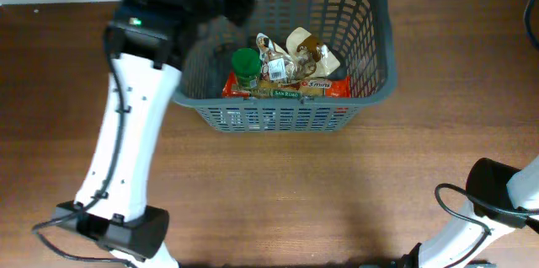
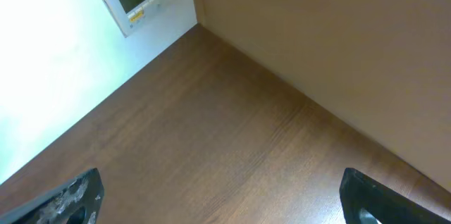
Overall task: Pack container
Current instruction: 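Carry the wrapper over the basket, release it, and withdraw left gripper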
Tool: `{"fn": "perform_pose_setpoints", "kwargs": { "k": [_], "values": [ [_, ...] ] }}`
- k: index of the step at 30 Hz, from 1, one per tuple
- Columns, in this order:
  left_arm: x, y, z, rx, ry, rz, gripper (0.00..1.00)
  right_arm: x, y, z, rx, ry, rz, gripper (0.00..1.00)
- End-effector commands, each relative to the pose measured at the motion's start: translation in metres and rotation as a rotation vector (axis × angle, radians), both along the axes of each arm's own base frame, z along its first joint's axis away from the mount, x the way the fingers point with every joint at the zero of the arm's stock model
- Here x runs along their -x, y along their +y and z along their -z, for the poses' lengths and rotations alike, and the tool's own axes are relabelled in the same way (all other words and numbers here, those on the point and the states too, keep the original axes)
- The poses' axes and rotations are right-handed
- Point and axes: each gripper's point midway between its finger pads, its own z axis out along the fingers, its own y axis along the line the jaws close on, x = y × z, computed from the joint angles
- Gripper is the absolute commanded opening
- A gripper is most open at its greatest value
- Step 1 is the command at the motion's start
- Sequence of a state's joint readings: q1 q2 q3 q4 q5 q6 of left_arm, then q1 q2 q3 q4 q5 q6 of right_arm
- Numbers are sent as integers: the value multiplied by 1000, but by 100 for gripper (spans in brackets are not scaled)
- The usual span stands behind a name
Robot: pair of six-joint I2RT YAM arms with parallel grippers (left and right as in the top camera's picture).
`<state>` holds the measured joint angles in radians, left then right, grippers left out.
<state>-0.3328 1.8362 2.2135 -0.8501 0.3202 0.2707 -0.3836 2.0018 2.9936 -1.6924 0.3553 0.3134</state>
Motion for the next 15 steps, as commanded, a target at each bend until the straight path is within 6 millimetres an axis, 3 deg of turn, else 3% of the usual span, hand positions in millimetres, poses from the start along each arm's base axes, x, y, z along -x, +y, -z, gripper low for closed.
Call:
{"fn": "perform_pose_setpoints", "kwargs": {
  "k": [1, 5, 11, 15],
  "values": [
    [27, -36, -22, -18, -84, 113, 2, 2, -3, 1, 3, 7, 19, 99],
    [32, -55, 15, -69, 19, 152, 2, 2, -3, 1, 3, 7, 19, 99],
    [19, -65, 109, -189, 245, 183, 2, 2, -3, 1, 3, 7, 19, 99],
    [13, -68, 146, -220, 326, 186, 2, 2, -3, 1, 3, 7, 19, 99]
  ]
}}
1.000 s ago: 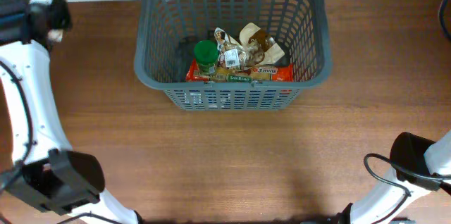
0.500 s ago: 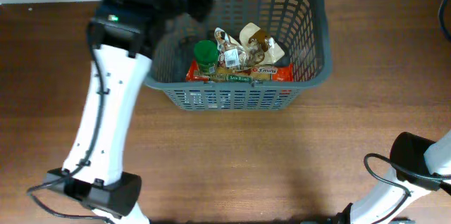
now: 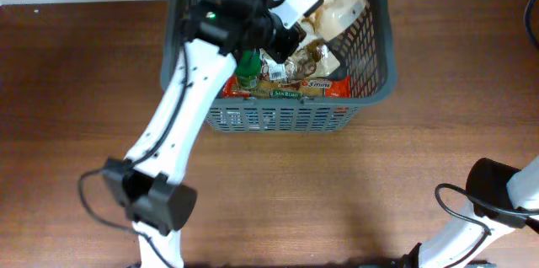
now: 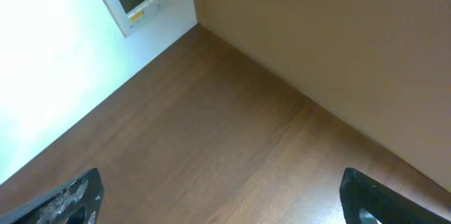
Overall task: Pack container
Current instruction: 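Carry the wrapper over the basket, release it, and withdraw left gripper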
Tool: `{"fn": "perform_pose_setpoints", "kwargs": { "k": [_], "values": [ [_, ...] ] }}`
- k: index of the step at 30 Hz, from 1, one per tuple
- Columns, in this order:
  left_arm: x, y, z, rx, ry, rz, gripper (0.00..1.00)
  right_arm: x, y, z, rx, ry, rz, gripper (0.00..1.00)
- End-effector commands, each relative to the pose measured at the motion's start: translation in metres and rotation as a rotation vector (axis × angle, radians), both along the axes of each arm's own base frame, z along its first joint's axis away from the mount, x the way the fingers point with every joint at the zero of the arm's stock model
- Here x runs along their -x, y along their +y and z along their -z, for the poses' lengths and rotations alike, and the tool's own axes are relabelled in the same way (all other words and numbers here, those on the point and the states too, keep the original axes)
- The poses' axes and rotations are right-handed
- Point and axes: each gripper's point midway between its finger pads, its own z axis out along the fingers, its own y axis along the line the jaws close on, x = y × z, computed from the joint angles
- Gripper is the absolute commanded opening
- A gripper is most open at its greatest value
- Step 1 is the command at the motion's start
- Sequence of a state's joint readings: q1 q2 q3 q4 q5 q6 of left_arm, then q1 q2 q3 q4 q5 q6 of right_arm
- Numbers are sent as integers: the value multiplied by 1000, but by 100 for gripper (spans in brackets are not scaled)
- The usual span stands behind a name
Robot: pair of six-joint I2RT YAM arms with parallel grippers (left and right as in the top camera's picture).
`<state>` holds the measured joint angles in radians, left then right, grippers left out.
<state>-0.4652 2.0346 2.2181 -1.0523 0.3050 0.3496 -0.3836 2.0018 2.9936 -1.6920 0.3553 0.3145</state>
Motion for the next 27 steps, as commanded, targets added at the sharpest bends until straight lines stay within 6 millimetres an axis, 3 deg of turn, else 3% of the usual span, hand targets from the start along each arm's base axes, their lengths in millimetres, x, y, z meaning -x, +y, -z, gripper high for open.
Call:
{"fn": "perform_pose_setpoints", "kwargs": {
  "k": [1, 4, 5, 7, 8, 15, 17, 20, 24, 27],
  "values": [
    [-6, -5, 17, -15, 25, 21, 2, 3, -3, 1, 4, 8, 18, 99],
    [-5, -9, 26, -23, 44, 28, 2, 3, -3, 1, 4, 8, 18, 99],
    [-5, -9, 26, -23, 43, 28, 15, 3, -3, 1, 4, 8, 18, 99],
    [-6, -9, 26, -22, 42, 28, 78, 3, -3, 1, 4, 8, 18, 99],
    [-6, -9, 26, -22, 42, 28, 99, 3, -3, 1, 4, 8, 18, 99],
    [-9, -10, 14, 0, 19, 17, 99, 3, -3, 1, 4, 8, 18, 99],
    [-17, -7, -15, 32, -40, -27, 99, 3, -3, 1, 4, 8, 18, 99],
    [-35, 17, -62, 62, -136, -187, 99, 3, -3, 1, 4, 8, 18, 99],
    [-47, 77, -129, 71, -279, -458, 99, 3, -3, 1, 4, 8, 18, 99],
    [-39, 164, -170, 34, -373, -845, 99, 3, -3, 1, 4, 8, 18, 99]
  ]
}}
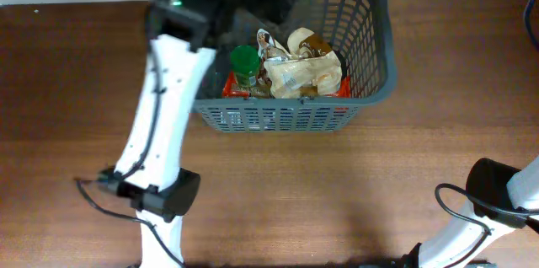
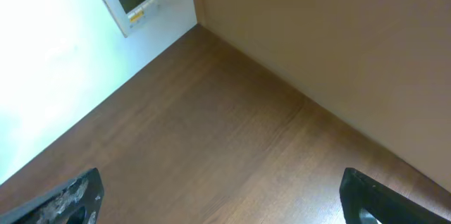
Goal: Pack container
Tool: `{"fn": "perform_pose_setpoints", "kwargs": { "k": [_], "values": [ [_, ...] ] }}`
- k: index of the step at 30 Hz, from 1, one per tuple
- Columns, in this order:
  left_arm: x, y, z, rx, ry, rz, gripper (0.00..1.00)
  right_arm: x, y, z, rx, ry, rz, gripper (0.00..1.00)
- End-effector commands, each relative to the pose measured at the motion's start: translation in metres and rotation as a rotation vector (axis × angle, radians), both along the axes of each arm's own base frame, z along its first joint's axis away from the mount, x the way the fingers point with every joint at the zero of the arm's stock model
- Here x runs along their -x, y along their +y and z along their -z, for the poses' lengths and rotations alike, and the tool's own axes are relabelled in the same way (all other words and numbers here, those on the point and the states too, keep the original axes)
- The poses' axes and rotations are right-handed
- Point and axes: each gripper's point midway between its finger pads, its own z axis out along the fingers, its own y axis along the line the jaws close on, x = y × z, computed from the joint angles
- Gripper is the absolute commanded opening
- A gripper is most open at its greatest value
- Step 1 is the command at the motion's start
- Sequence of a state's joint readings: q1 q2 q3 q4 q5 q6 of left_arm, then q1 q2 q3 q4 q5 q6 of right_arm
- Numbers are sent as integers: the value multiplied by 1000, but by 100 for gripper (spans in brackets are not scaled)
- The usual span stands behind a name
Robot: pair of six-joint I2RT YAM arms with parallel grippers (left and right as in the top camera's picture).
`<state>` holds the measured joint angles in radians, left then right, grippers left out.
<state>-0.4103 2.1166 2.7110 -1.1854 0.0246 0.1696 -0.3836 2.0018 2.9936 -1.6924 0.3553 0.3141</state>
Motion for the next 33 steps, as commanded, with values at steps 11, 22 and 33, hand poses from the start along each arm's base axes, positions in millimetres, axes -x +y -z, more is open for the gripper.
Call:
{"fn": "perform_pose_setpoints", "kwargs": {
  "k": [11, 22, 33],
  "values": [
    [58, 286, -80, -61, -152, -1045, 99, 2, -3, 1, 4, 7, 18, 99],
    [60, 299, -76, -55, -133, -1060, 99, 2, -3, 1, 4, 7, 18, 99],
    [60, 299, -76, -55, -133, -1060, 99, 2, -3, 1, 4, 7, 18, 99]
  ]
}}
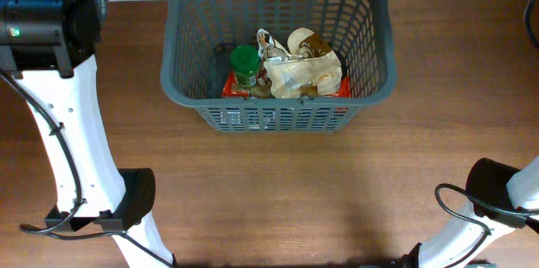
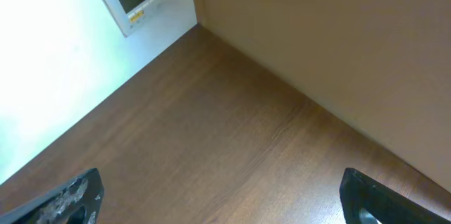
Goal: Pack container
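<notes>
A grey plastic basket stands at the back middle of the table. Inside lie a green-lidded jar, a crumpled beige bag on top of other snack packets, and a red packet underneath. My left arm is at the far left, well clear of the basket, and its gripper is past the frame's edge. In the right wrist view my right gripper is open over bare wood with nothing between its fingers.
The wooden table spreads in front of the basket. My right arm's base with a black cable sits at the front right corner. A white wall panel shows beyond the table in the right wrist view.
My left arm has moved from the basket's back left rim to the far left of the table. The beige bag lies in the basket as before. The right gripper has not moved.
My left gripper first held a pale bag at the basket's back rim. Then it was over the basket's contents with the bag. Later the bag lay on the other packets and the gripper was off it. Now the arm is far left.
</notes>
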Tool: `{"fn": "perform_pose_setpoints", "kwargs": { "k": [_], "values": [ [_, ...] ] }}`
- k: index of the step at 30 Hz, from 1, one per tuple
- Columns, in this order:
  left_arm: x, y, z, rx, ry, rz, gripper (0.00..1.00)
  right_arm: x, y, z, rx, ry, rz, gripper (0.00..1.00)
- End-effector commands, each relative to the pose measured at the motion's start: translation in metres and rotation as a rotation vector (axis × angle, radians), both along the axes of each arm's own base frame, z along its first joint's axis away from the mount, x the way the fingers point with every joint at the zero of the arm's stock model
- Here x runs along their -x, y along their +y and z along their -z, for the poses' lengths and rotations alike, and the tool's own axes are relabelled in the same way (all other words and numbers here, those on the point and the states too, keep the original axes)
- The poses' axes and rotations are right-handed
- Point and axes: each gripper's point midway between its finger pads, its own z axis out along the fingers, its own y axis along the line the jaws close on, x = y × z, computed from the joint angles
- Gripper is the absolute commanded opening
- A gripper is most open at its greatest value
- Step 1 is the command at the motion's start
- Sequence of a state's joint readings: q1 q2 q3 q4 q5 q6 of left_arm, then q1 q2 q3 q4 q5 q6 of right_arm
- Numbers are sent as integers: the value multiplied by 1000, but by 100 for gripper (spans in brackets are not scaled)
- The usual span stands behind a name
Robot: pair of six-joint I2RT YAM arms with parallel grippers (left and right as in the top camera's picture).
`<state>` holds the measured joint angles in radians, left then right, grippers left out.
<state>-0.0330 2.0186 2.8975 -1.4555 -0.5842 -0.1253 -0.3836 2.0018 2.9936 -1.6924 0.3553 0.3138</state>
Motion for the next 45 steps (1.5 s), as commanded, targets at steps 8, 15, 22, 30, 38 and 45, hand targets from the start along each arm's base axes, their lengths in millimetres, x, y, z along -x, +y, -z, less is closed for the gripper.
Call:
{"fn": "perform_pose_setpoints", "kwargs": {
  "k": [8, 15, 22, 30, 38, 45],
  "values": [
    [5, 3, -5, 7, -21, -19, 99, 18, 3, -17, 22, -39, 19, 99],
    [5, 3, -5, 7, -22, -19, 99, 61, 26, -62, 74, -165, 7, 99],
    [5, 3, -5, 7, -22, -19, 99, 102, 67, -129, 167, -423, -65, 99],
    [5, 3, -5, 7, -22, -19, 99, 113, 113, -98, 152, -637, -263, 99],
    [5, 3, -5, 7, -22, -19, 99, 117, 146, 15, 204, -625, -485, 99],
    [5, 3, -5, 7, -22, -19, 99, 121, 159, 87, 270, -688, -571, 99]
  ]
}}
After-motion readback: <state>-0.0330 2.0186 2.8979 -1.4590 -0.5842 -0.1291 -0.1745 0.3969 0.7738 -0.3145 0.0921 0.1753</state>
